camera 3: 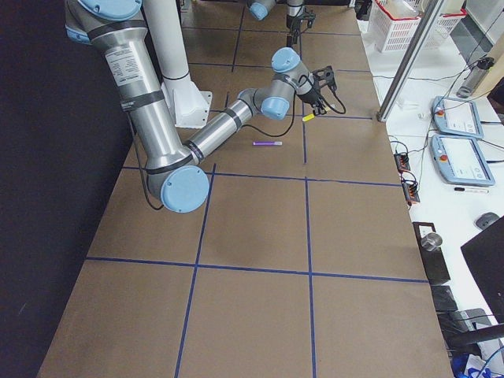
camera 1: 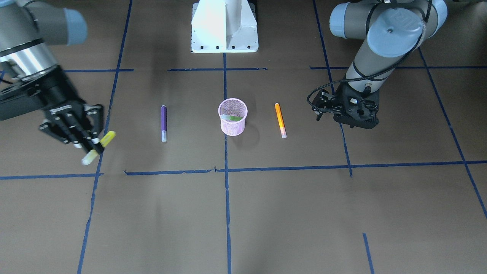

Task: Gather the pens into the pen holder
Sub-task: 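Lift the yellow highlighter with the right gripper and carry it toward the holder, then lower the yellow highlighter into the pink holder and open the right gripper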

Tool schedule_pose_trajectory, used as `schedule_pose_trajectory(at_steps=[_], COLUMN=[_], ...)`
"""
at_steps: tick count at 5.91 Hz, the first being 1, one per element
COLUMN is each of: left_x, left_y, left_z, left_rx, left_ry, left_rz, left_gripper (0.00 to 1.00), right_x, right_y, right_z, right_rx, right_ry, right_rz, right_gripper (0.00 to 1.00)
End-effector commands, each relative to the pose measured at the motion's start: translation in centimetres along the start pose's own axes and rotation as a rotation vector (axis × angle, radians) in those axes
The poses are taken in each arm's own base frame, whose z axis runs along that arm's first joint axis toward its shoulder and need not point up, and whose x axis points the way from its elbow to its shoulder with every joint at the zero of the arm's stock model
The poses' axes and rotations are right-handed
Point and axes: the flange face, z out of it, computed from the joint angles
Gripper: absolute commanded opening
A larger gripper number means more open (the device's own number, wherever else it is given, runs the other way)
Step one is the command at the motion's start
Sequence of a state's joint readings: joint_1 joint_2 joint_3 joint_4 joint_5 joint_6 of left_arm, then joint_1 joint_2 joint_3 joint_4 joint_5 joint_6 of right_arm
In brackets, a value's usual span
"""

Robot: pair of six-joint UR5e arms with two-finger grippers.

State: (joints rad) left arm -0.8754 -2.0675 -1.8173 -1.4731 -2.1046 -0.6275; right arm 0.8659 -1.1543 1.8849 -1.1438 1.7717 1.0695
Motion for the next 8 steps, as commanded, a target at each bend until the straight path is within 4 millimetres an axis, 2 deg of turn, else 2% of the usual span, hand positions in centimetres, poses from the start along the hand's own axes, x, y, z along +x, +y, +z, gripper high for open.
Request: schedule_pose_trajectory(at_steps=[1,3,4,5,6,8], left_x=[0.0,0.3,0.4,0.4,0.4,0.6], left_y=[-0.1,-0.2,-0.3,-0.3,-0.3,-0.3], left_z=[0.2,0.0,-0.1,-0.1,-0.1,-0.3], left_rx=[-0.003,0.001,0.003,0.003,0.003,0.004], left_ry=[-0.001,0.003,0.005,0.005,0.005,0.008], left_rz=[-0.001,0.001,0.003,0.001,-0.004,-0.004], left_gripper=[1.0,1.0,1.0,1.0,1.0,1.0], right_x=[-11.4,-19.2,-21.7,-24.3,-25.1,-25.3], right_y=[5.2,12.1,15.2,16.6,19.6,22.6], right_z=[0.8,1.7,2.5,3.9,5.6,6.3], right_rx=[0.026,0.062,0.085,0.103,0.117,0.143], right_ry=[0.018,0.037,0.051,0.065,0.096,0.123], right_rz=[0.042,-0.008,-0.033,-0.05,-0.083,-0.119], right_gripper=[0.0,0.0,0.0,0.0,0.0,0.0])
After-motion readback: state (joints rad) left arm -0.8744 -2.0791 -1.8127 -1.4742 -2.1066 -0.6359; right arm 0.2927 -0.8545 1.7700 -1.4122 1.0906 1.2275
